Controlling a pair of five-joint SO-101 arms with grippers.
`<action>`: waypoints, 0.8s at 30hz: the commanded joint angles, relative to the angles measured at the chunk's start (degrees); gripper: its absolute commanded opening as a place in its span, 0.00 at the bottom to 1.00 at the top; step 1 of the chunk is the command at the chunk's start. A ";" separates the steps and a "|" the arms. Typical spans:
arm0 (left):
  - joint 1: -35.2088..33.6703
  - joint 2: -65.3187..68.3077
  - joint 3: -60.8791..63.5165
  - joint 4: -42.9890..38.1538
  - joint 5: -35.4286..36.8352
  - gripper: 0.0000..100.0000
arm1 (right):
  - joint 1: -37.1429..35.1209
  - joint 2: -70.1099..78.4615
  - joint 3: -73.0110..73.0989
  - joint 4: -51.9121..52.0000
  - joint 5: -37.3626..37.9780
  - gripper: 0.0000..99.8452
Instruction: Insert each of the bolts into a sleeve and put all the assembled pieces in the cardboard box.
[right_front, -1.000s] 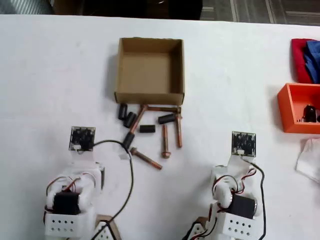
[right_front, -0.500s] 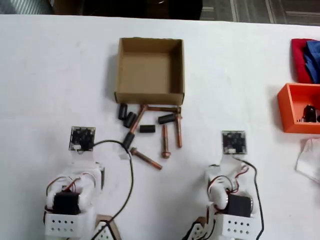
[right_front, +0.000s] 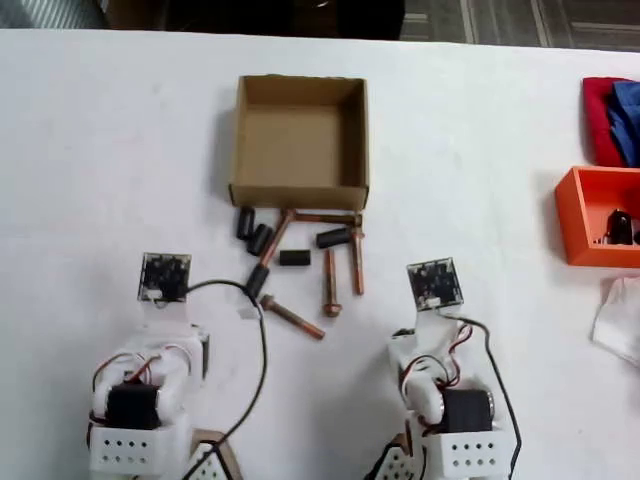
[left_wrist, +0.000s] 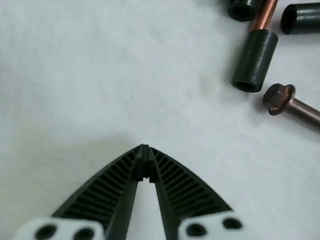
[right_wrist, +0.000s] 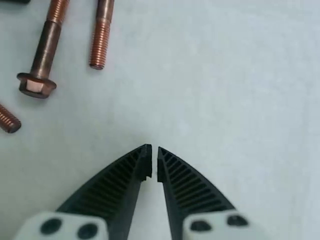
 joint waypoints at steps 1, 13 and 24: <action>-0.35 0.00 1.19 -0.88 0.18 0.03 | -0.31 0.13 0.44 0.31 -0.09 0.02; -0.35 0.00 1.19 -0.88 0.18 0.03 | 0.13 0.04 -1.58 -9.80 0.26 0.02; -0.35 0.00 1.19 -0.88 0.18 0.03 | 0.13 0.04 -11.96 -18.07 0.44 0.02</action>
